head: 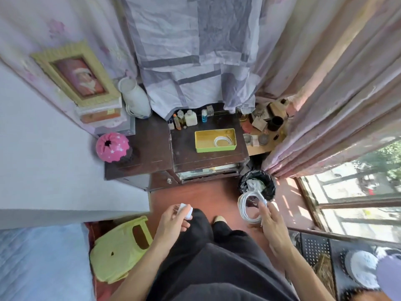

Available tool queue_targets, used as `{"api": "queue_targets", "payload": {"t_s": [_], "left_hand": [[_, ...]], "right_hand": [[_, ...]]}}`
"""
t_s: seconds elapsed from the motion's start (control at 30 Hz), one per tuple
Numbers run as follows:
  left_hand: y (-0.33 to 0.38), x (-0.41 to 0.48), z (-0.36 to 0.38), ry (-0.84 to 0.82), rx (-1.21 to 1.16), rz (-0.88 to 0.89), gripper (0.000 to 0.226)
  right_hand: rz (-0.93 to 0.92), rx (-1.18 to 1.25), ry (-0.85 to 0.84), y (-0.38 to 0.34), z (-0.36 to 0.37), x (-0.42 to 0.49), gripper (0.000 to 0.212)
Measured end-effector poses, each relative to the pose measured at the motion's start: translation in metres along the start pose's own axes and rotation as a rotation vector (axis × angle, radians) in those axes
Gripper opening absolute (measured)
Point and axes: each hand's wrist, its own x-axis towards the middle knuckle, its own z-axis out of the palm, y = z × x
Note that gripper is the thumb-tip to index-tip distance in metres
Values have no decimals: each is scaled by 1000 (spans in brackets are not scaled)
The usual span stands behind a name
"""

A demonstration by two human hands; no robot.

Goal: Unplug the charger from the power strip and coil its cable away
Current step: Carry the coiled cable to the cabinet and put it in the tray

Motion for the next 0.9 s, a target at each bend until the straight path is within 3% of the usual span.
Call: {"api": "queue_targets", "payload": {"t_s": [0.37,0.57,0.9], "left_hand": [[63,102,-15,-27,4,-60,6],[113,153,-12,-69,28,-59,16],[161,186,17,-50,0,-119,27]], "right_hand": [[128,30,2,-62,46,94,34],[103,-55,86,-87,62,129,31],[100,-225,26,-108,81,206,40]]}}
